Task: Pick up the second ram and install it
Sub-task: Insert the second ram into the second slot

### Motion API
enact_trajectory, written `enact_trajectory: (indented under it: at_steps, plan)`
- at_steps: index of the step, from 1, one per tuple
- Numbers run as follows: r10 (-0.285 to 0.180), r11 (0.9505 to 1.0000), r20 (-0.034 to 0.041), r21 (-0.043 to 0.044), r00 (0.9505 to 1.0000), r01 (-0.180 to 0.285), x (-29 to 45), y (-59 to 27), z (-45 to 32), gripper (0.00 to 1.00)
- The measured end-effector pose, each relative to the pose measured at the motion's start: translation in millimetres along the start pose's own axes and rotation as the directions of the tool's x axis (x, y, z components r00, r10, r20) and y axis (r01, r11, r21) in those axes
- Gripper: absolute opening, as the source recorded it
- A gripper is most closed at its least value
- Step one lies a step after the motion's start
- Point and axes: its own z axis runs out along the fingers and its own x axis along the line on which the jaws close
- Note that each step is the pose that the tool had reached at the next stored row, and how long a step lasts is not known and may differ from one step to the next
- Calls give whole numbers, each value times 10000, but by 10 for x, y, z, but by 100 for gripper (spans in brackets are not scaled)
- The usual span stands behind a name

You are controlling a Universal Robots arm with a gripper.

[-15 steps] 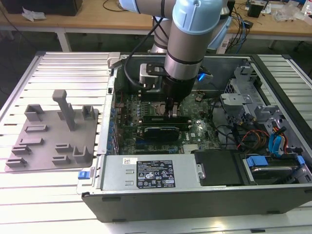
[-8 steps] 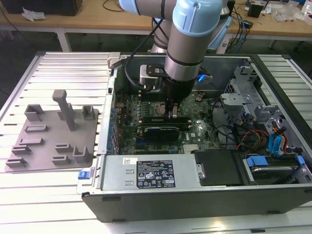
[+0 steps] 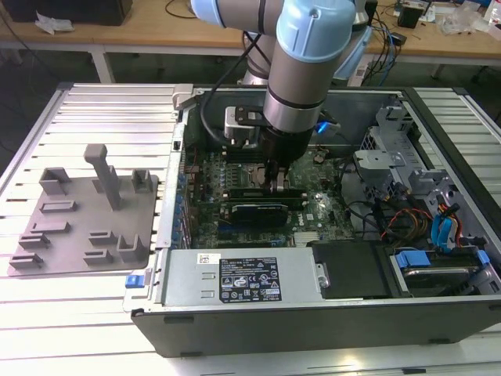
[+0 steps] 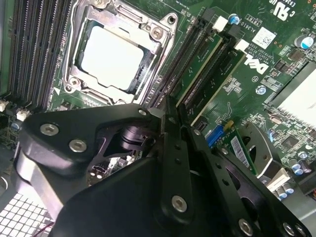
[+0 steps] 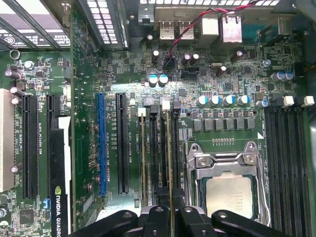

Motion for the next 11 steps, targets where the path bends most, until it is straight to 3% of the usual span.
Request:
enact_trajectory:
  at_steps: [4,6,9,11]
  plan:
    - [-2,10000,21,11,10000,2,-3,-2,9,11]
    - [0,10000,5,3,10000,0,-1,-1,4,19]
    - [0,10000,4,2,10000,0,0,0,2,19]
    - [1,10000,2,2,10000,-1,-9,8,-130,19]
